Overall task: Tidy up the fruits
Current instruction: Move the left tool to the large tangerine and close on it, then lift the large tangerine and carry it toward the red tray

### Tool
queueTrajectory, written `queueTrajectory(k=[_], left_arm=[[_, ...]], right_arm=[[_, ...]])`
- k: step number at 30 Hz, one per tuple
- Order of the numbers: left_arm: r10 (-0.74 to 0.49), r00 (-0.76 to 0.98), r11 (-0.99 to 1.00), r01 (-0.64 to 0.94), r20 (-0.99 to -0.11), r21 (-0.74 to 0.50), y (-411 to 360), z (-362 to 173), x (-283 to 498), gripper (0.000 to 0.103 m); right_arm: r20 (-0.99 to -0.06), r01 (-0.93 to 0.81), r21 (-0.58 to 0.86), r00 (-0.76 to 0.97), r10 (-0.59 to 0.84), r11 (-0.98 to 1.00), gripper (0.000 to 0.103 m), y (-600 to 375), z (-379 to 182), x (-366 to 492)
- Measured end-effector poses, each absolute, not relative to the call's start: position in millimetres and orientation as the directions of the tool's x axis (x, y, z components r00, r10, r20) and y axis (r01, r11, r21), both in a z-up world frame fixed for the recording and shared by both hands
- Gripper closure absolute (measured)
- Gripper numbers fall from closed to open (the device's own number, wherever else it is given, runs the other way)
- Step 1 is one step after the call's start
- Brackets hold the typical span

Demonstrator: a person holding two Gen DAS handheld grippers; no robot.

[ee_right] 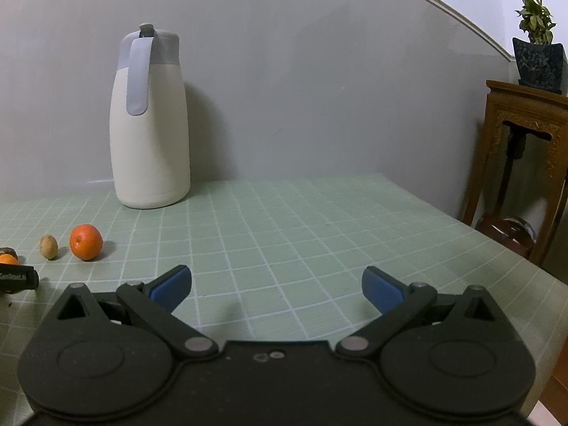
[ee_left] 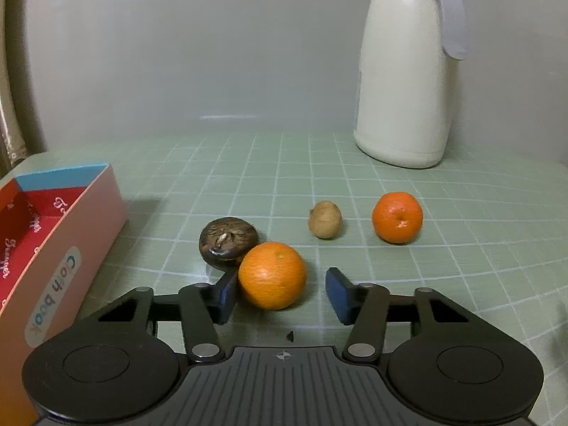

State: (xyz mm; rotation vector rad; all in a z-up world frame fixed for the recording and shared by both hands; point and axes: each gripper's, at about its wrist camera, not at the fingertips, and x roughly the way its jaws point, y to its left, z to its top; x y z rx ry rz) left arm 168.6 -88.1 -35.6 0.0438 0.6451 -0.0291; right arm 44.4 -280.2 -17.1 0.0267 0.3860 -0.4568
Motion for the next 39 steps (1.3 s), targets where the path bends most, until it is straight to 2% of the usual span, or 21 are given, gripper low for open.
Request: queueTrajectory(k=[3,6,10,29,39], left_arm=[[-0.016,0.801,0.998,0.046,-0.598,0.034,-88.4,-35.3,167.3,0.053],[-0.028,0.801,0.998,0.055,-0.598,0.027,-86.5,-34.9,167.2,0.06],[-0.029,0.803,0.998,0.061,-0.595,0.034,-86.3,-35.1,166.4,0.063],[-0.071,0.839,0.993,0.108,-0.539,0.037,-77.7,-22.2,135.8,0.064],[0.009,0.891,0.997,0.028,-0.454,0.077,-41.6,1.6,103.5,0.064]], right_arm=[[-0.369,0.431,-0.059,0.828,-0.421,0.9,0.0,-279.8,-17.3,44.6],[-0.371,0.429,-0.058,0.829,-0.419,0.901,0.0,-279.7,-17.7,45.1],[-0.373,0.426,-0.054,0.831,-0.414,0.903,0.0,-279.3,-17.5,45.0],[-0.366,0.4,-0.051,0.845,-0.39,0.915,0.0,-272.2,-16.3,44.5],[-0.353,0.347,-0.05,0.871,-0.341,0.937,0.0,-254.9,-13.2,44.1]])
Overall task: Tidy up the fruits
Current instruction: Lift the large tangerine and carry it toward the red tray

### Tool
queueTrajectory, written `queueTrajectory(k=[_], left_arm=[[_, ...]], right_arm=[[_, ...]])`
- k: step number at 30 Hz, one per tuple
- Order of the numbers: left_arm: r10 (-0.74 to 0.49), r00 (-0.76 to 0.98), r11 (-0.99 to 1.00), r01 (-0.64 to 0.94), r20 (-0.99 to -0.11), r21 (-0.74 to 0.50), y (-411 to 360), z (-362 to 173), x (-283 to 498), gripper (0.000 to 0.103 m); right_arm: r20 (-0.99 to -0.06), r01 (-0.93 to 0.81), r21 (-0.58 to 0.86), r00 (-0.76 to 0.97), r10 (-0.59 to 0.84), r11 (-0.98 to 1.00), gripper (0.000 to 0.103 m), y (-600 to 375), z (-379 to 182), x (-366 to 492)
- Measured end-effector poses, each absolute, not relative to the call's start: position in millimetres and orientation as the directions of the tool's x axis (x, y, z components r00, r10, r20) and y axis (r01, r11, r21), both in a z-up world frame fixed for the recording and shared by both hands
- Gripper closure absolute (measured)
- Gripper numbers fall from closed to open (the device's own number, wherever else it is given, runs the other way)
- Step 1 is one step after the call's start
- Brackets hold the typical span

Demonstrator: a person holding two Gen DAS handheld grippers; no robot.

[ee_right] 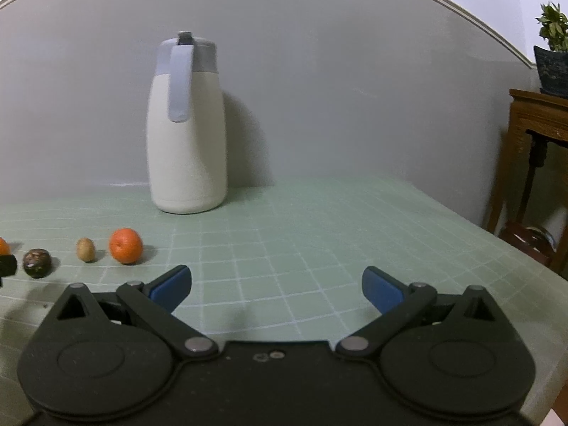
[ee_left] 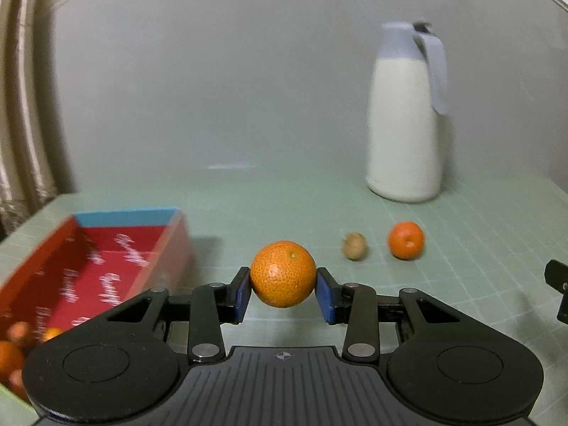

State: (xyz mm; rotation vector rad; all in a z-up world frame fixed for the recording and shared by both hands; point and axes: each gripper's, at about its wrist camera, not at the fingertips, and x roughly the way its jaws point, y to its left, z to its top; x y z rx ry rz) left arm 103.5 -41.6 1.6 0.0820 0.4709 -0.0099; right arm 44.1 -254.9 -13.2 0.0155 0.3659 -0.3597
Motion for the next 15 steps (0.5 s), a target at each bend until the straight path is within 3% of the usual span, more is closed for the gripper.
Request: queueTrajectory(k=[7,15], left_arm=[[0.128,0.899,0.991,-0.1,-0.419,0.088,10.3,16.0,88.8,0.064],[0.234,0.856,0.972,-0.22,-0.46,0.085,65.0,8.1,91.3,0.064]], right_arm=[[-0.339,0.272,-0.05,0.901,-0.272,0.961,0.0,-226.3,-10.4,48.2],[-0.33,0.176,-0.063,0.925,-0.187,0.982,0.0,-187.6,-10.7,52.5]])
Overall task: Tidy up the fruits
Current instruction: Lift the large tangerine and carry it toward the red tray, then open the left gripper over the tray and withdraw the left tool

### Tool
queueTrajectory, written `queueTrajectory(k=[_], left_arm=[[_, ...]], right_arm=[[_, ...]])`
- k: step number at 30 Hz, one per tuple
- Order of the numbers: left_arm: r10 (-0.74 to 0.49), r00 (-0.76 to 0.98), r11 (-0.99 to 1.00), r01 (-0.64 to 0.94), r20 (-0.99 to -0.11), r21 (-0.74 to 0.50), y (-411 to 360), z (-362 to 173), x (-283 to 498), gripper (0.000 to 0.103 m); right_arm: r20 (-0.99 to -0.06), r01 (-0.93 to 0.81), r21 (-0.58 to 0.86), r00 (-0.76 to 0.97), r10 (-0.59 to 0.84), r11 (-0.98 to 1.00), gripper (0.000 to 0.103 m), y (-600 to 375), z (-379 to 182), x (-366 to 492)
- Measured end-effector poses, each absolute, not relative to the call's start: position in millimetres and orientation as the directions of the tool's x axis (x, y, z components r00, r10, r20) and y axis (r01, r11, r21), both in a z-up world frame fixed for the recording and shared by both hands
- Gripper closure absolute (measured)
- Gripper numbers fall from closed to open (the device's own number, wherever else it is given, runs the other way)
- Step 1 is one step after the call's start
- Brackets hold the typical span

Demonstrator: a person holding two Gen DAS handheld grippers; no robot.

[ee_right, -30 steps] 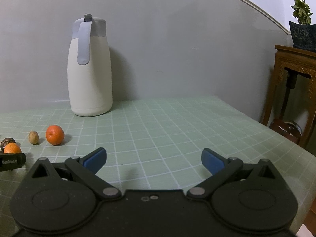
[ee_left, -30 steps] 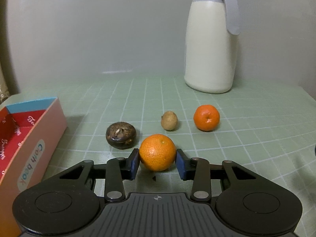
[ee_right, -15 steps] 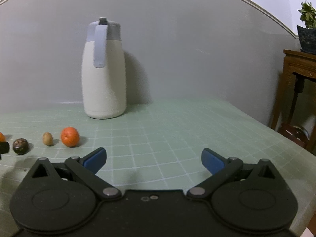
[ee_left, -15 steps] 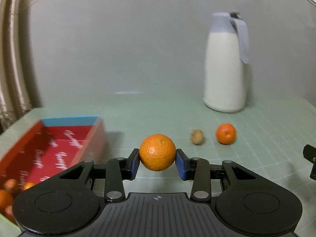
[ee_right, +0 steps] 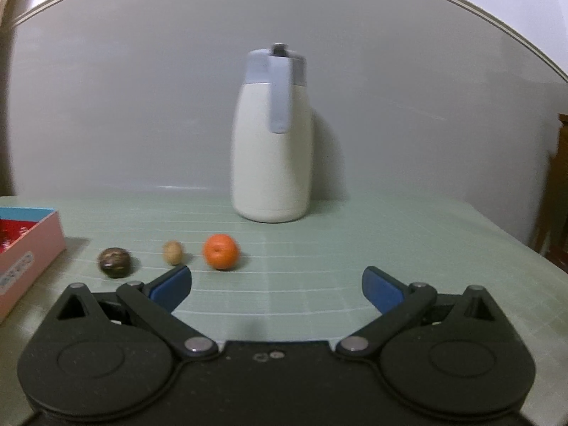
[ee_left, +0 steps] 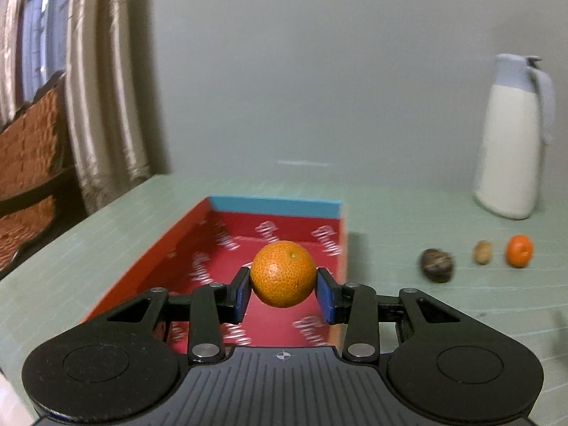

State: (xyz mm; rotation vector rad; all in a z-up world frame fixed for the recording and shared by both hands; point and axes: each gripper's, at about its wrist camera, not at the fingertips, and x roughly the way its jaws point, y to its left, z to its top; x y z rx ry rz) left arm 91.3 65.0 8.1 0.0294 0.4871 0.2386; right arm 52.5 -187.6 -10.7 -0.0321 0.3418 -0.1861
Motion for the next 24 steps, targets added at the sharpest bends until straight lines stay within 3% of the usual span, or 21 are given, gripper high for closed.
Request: queueTrajectory(k=[10,16,17,19,20,24], left_arm=[[0.251,0.781,0.957,-0.288,-0.573,0.026,104.8,-8.9,101.6,0.063],[0.254,0.766,0.955,-0.297,-0.59,0.025,111.8,-10.7,105.3,0.063],[0.25,0.767,0.954,-0.299,-0.591,0.015,113.4,-10.4,105.0,0.061],[0.256,0.769,0.949,-0.316,-0.586,0.0,115.3,-8.0,100.7,0.037],[0.263,0.775,0.946,-0.323,-0.575,-0.002,116.7,-7.9,99.4,0.033],[0.274,0.808,0.948,-0.317,-0.523,0.006,116.7,-2.1,88.6,0.03]], right_arm=[[-0.336,0.071,-0.075,0.937,-0.092,0.995,0.0,-153.7,-14.4,61.9],[-0.348,0.028,-0.068,0.936,-0.05,0.997,0.0,-143.1,-16.7,65.2],[-0.35,0.022,-0.068,0.936,-0.044,0.997,0.0,-142.0,-17.1,65.5],[-0.355,0.011,-0.065,0.934,-0.034,0.998,0.0,-139.8,-17.9,67.1],[-0.356,0.006,-0.063,0.934,-0.028,0.998,0.0,-139.2,-18.2,67.3],[-0.365,-0.017,-0.046,0.931,0.0,0.999,0.0,-138.9,-19.4,69.4]])
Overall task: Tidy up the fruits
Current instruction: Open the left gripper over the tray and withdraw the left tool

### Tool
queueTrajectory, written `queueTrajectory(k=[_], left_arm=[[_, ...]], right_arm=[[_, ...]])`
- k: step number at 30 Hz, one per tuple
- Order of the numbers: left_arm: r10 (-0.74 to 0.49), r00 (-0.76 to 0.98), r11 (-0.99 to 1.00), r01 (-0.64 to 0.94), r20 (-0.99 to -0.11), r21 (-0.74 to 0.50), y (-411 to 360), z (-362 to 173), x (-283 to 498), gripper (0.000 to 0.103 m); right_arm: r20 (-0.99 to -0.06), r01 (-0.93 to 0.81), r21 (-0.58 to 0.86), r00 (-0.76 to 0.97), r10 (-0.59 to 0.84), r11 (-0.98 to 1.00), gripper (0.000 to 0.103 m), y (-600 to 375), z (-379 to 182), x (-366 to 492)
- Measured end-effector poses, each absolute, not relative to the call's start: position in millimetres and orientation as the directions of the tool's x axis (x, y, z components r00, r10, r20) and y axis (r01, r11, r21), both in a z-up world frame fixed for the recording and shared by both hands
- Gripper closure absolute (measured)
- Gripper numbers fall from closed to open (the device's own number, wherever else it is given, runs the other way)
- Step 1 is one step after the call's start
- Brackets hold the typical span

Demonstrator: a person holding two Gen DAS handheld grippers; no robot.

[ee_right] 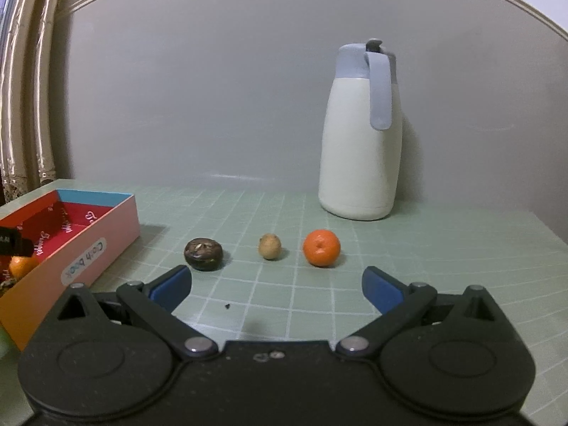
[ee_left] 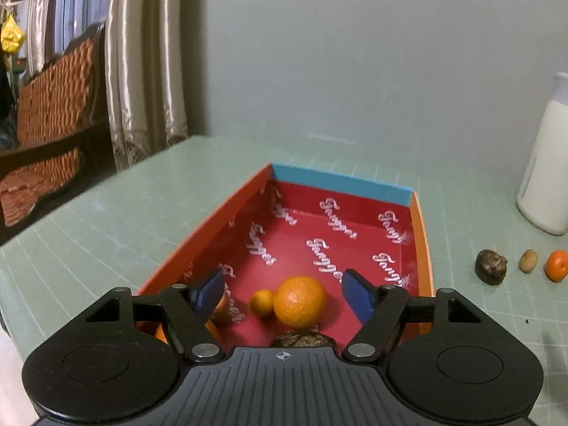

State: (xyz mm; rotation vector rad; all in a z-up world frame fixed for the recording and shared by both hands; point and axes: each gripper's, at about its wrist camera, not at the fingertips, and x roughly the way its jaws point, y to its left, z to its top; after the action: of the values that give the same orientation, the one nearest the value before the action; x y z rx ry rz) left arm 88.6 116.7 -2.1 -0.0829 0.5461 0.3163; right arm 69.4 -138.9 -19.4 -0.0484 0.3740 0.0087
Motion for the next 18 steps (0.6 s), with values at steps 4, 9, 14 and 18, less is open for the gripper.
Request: queueTrajectory(k=[4,9,14,18], left_arm=[[0.273,0.829,0.948,-0.317,-0.489,-0.008,122.1,1.9,74.8,0.025],[0.295,0.841,0.94,-0.34,-0.454,-0.019,135.5,3.9,56.6,0.021],[0.365,0.839,0.908,-0.417,-0.405,-0.046,155.8,6.9,39.7,0.017],[0.444,0.819,0.872,-0.488,-0.362,-0.034,169.1,3.6,29.9,0.01]], right_arm=[[-0.381,-0.035,-0.019,0.924,0.025,0.999,0.0,-139.1,-21.8,72.1],[-0.396,-0.056,-0.012,0.917,0.047,0.998,0.0,-133.8,-24.6,74.1],[-0.402,-0.079,-0.018,0.913,0.065,0.997,0.0,-123.6,-25.5,77.0],[-0.409,-0.109,-0.031,0.909,0.087,0.994,0.0,-112.2,-26.2,81.8]])
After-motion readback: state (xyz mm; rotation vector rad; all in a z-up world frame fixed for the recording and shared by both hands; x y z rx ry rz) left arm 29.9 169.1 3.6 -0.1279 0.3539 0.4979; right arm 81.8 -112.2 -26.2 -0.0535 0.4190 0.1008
